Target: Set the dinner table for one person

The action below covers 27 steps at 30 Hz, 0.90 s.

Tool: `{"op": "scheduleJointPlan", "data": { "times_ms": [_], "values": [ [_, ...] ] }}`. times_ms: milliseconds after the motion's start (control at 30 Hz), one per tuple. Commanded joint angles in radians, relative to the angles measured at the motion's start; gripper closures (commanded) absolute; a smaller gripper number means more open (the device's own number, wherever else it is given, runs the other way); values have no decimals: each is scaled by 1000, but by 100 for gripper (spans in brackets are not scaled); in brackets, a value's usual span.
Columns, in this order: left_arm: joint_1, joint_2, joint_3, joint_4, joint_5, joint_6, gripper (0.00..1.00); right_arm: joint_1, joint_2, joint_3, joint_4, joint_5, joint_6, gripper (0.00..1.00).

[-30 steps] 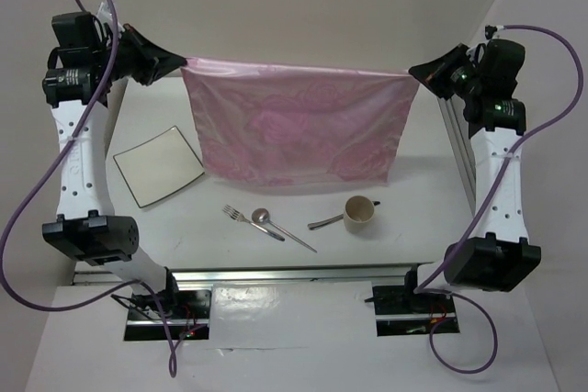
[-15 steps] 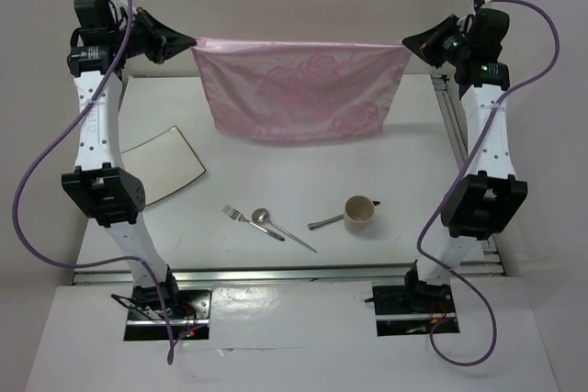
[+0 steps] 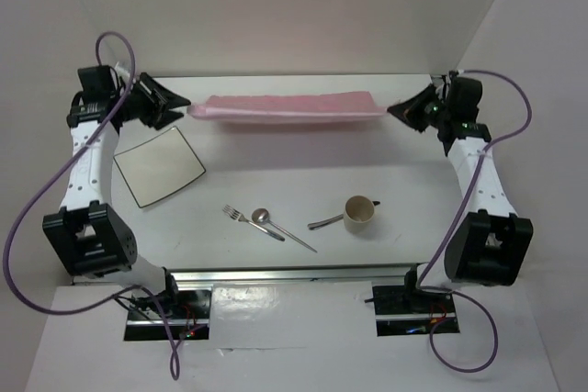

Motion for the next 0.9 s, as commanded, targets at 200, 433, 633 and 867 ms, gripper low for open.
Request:
{"op": "scheduleJointPlan", "data": {
  "times_ms": [200,433,633,867],
  "values": [
    [70,-160,-214,-119,-169,229,1,-7,-219,-329,-101,168,-173,1],
    [-121,10,-104,-122,-226,240,100,40,-53,-183,-187,306,-226,13],
    [-307,225,-104,-94,-335,215,100,151,177,-55,-232,360,-255,100],
    [-372,320,-153,-48,-456,188,100,172,301,-68,-219,385,-255,100]
  ]
}}
